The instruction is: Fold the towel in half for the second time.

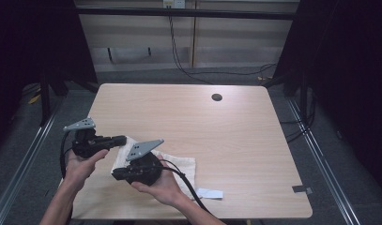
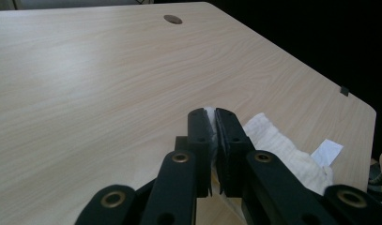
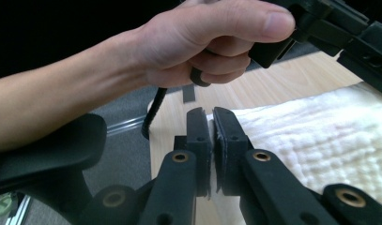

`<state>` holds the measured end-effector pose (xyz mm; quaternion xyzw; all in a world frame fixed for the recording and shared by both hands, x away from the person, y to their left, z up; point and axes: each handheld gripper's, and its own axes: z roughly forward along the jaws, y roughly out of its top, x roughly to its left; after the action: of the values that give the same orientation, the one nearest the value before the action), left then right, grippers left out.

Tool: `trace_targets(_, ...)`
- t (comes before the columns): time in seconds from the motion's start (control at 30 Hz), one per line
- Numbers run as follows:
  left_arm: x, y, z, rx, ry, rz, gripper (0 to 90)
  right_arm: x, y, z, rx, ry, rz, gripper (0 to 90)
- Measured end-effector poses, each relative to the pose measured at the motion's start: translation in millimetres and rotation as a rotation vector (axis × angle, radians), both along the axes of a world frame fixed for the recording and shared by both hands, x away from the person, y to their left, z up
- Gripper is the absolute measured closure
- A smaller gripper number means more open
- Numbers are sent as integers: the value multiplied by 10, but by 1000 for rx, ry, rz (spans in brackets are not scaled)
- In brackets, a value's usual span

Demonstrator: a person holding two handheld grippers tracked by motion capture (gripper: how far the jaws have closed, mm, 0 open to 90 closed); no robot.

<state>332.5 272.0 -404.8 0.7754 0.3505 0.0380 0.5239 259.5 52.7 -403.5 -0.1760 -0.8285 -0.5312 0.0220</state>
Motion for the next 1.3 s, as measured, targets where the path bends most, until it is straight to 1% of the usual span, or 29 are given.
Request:
trace_targets(0.03,0,0,0,0,0,0,858,-1,11,24,8,-1,-2,861)
trace_targets(0.07,-19,23,48,-21,-15,14,858,-1,19,54,23,-7,-3,861)
trace_targets(0.1,-19,23,48,-21,-15,14,858,-1,19,54,23,-7,-3,861)
trace_targets(0.13,-42,30,75,-46,-13,11,858,-29,16,122,49,-28,-11,862)
trace_targets(0.17,-42,30,75,-46,-13,11,858,-49,3,141,60,-36,-13,862)
trace_targets(0.2,-53,-1,69,-25,-13,5,858,-66,-13,145,62,-42,-15,862)
trace_targets(0.23,-53,-1,69,-25,-13,5,858,-66,-13,145,62,-42,-15,862)
trace_targets(0.27,-37,-35,27,-11,-1,1,858,-81,-52,109,53,-39,-17,862)
trace_targets(0.3,-28,-59,-3,5,1,4,858,-78,-79,77,43,-40,-21,862)
trace_targets(0.33,-20,-83,-33,20,11,2,858,-78,-109,42,39,-29,-28,862)
trace_targets(0.37,-20,-83,-33,20,11,2,858,-78,-109,42,39,-29,-28,862)
trace_targets(0.4,4,-132,-91,35,24,-7,858,-75,-177,-20,34,-17,-39,863)
trace_targets(0.5,25,-188,-132,37,36,-17,858,-74,-269,-76,36,-2,-54,863)
trace_targets(0.53,40,-255,-151,42,38,-32,858,-75,-294,-82,34,-2,-58,863)
trace_targets(0.6,55,-327,-160,46,41,-54,858,-90,-338,-80,26,-2,-63,862)
trace_targets(0.63,55,-327,-160,46,41,-54,858,-103,-357,-78,17,-4,-65,863)
trace_targets(0.67,68,-398,-175,53,44,-78,858,-121,-371,-83,11,-12,-69,862)
trace_targets(0.7,68,-398,-175,53,44,-78,858,-121,-371,-83,11,-12,-69,862)
trace_targets(0.73,81,-464,-201,61,51,-90,858,-147,-413,-103,4,-15,-82,862)
trace_targets(0.8,94,-519,-231,75,55,-94,858,-140,-458,-128,7,1,-89,862)
trace_targets(0.87,105,-554,-264,83,65,-99,858,-138,-494,-143,-2,5,-100,863)
trace_targets(0.9,105,-554,-264,83,65,-99,858,-140,-509,-151,-4,7,-103,862)
trace_targets(0.93,109,-579,-291,96,65,-100,858,-146,-522,-162,-11,6,-108,862)
trace_targets(1.0,110,-605,-308,105,68,-93,857,-155,-544,-199,-31,7,-112,862)
trace_targets(1.03,110,-605,-308,105,68,-93,858,-155,-544,-199,-31,7,-112,862)
trace_targets(1.07,102,-631,-322,113,69,-95,858,-164,-567,-253,-55,14,-117,862)
trace_targets(1.1,102,-631,-322,113,69,-95,858,-164,-567,-253,-55,14,-117,862)
trace_targets(1.13,86,-675,-334,123,68,-105,858,-181,-590,-290,-67,20,-117,862)
trace_targets(1.3,67,-757,-344,141,63,-127,858,-231,-635,-285,-77,10,-128,862)
